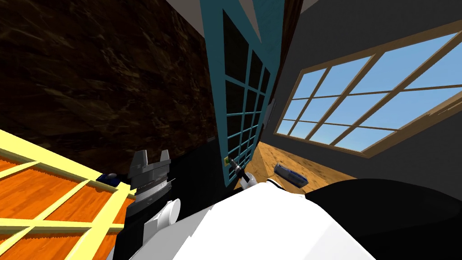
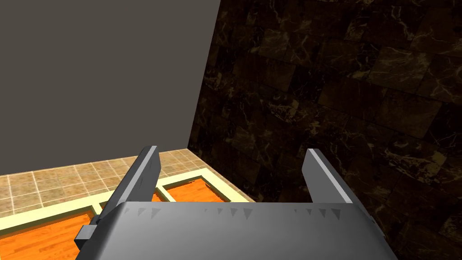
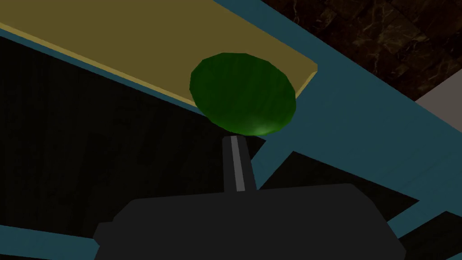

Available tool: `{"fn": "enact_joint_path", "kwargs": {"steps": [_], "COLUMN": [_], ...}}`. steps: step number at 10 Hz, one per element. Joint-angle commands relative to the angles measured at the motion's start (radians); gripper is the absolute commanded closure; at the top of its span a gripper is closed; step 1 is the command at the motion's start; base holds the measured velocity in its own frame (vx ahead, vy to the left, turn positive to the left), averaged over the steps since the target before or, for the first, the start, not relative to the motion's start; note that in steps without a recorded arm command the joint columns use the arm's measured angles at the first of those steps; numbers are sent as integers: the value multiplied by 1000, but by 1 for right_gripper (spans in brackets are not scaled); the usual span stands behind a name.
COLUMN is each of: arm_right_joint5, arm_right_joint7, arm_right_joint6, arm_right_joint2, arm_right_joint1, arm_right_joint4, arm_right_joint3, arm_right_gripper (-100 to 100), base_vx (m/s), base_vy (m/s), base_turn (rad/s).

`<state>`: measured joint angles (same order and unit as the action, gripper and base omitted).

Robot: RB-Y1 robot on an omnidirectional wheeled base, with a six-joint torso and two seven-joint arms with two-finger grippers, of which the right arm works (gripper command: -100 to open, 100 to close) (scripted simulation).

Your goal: Push the door open

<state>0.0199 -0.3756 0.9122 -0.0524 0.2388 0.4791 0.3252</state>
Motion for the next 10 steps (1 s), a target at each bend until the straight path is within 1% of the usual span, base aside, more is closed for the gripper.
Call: {"fn": "enact_joint_path", "kwargs": {"steps": [1, 2, 4, 6, 7, 9, 10], "arm_right_joint5": [34, 34, 74, 125, 125, 184, 184], "arm_right_joint7": [-42, -42, -96, -153, -166, -229, -245], "arm_right_joint6": [-3, -3, -6, -10, -10, -15, -15], "arm_right_joint2": [1, 1, 4, 8, 8, 13, 13], "arm_right_joint1": [-12, -12, -25, -43, -43, -63, -63], "arm_right_joint4": [13, 13, 29, 50, 50, 74, 74], "arm_right_joint3": [-4, -4, -9, -15, -15, -22, -22], "arm_right_gripper": [-100, -100, -100, -100, -100, -100, -100], "base_vx": [0, -16, -22, -36, -26, -25, -20], "base_vy": [-6, -2, -2, 1, 3, -5, -2], "base_turn": [-136, -77, -92, -146, -44, -135, -69]}}
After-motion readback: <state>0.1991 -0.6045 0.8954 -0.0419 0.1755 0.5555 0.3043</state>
